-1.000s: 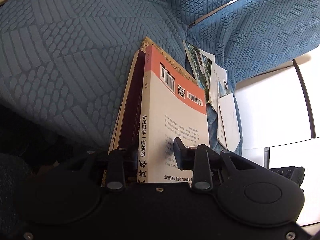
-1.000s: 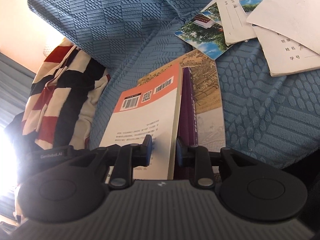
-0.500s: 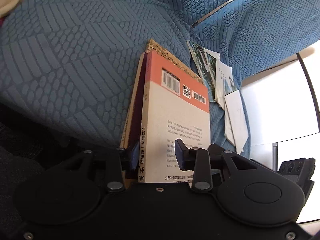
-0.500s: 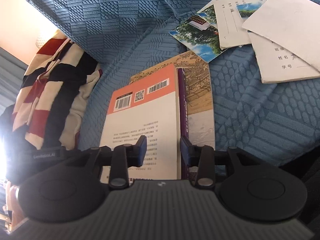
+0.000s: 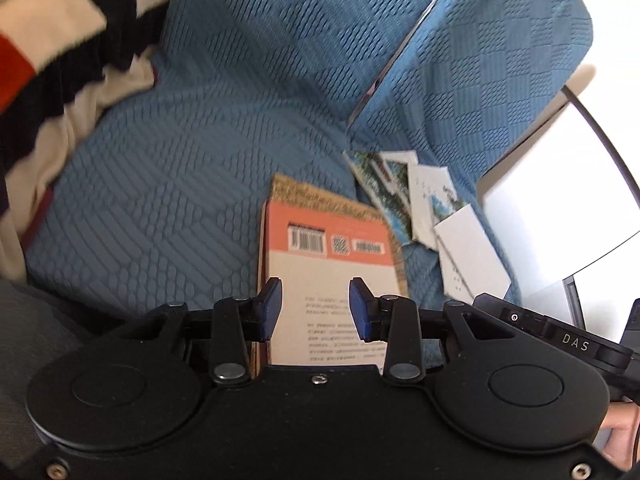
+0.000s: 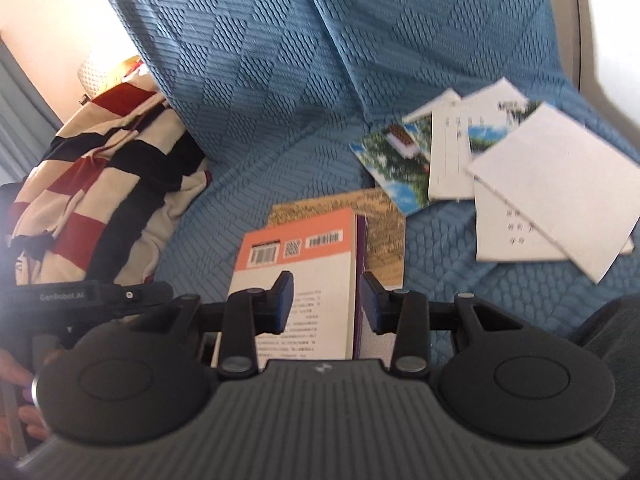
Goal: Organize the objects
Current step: 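Open both grippers to release the orange book, then raise both tools and move them toward the white paper sheets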
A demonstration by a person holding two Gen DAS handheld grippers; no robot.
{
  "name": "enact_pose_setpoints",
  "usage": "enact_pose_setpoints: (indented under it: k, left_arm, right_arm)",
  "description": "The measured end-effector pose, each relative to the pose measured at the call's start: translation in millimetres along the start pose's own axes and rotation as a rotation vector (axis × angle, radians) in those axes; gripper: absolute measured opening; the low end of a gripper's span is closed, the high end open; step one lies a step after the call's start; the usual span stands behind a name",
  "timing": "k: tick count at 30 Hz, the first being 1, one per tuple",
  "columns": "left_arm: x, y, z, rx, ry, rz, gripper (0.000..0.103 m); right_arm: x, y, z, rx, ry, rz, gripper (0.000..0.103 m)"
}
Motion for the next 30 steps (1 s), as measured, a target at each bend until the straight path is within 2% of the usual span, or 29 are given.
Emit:
enact_pose_setpoints:
  k: [7,11,18,30]
  left_arm:
    - [27.7,-10.6,-39.6,0.091,-0.022,0.048,0.033]
    - [37.0,-10.9,-57.2,0.125,-0.029,0.061,0.033]
    - [46.1,-2.5,-74.2,0.150,-0.028,0.067,0.033]
    - [58.7,6.0,-85.9,0.167,-0.030,0.097,0.033]
  right_arm:
    - [-21.5,-12.4,-44.2,0.107,0.009,-0.065,0.040]
    - [-24.7,-11.6,-60.2,0.135,0.019,-0.068,0.040]
    - [-33.9,-2.3,-77.1,0.153,0.055,-0.105,0.040]
    - [-42.4,3.7,-81.8,0.152,0.066,-0.125,0.040]
Point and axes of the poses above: each gripper's, at about its wrist camera, not at the fingertips, and z roughly the way its jaws point, x to its right, y to its underside, the point moved 1 cm from there along z, roughly the way its jaws point, and after that the axes turned 2 degrees about y, right-handed, at the moved point
